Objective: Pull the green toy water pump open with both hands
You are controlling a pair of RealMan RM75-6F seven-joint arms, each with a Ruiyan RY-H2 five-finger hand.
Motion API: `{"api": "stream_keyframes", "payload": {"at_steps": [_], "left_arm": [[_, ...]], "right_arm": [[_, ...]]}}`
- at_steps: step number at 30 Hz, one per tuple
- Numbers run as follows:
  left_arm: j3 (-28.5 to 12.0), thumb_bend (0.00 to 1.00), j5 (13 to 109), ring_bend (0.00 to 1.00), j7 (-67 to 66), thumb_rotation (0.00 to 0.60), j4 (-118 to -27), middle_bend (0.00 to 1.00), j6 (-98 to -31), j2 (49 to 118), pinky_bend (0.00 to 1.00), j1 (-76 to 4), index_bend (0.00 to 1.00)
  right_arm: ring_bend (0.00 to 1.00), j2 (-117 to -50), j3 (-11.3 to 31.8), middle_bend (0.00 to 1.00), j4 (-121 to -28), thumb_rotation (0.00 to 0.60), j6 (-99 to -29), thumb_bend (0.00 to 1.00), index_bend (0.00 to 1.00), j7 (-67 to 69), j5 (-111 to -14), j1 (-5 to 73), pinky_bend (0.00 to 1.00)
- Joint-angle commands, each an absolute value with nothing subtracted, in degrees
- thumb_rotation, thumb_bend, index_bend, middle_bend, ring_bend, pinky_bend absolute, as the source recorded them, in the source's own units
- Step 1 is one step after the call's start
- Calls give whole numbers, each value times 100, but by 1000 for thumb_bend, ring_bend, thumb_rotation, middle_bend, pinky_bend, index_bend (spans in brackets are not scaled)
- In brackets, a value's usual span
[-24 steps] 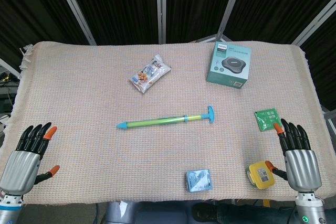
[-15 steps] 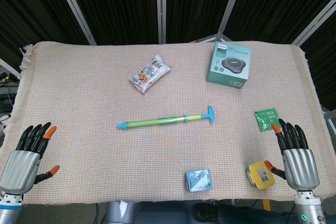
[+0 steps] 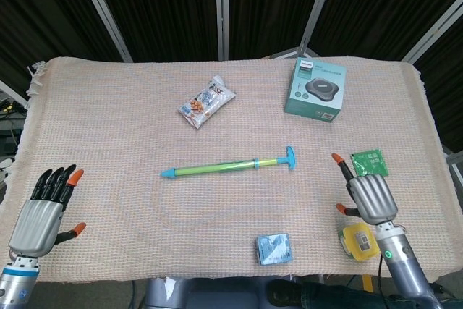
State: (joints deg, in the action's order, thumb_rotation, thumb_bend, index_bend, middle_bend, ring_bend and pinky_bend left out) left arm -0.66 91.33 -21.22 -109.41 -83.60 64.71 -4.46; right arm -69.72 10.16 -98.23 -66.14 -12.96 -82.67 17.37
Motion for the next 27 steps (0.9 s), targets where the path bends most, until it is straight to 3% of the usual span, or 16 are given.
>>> {"api": "stream_keyframes", "payload": {"at_steps": [1,6,13,27], "left_arm": [[-159,0,8936,0,-2211,600,-10874,0,-8258,6567,0,-520,0],[-238,0,8647,0,-2292,600,-10784,0,-8114,6648,0,-605,0],[-325,0,8295,0,-2390,600,-10668,0,-7991,6734,0,-696,0],[-321,0,8110,0,-2452,600,-10655,0,-8020,6756,0,-747,0]], "right_arm": [[978,-7458,1452,984,-9167,600,-5318,0,172,-1056,-7470,2777,1000],[988,-8098,1616,996,-8460,600,-4629,14,232,-1315,-6848,3484,1000],[1000,-9014,1711,1000,-7316,600,-4213,153,379,-1667,-6171,4223,1000],[1000,-9680,1553,1000,-6518,600,-4181,210,448,-1652,-5896,4613,1000]]}}
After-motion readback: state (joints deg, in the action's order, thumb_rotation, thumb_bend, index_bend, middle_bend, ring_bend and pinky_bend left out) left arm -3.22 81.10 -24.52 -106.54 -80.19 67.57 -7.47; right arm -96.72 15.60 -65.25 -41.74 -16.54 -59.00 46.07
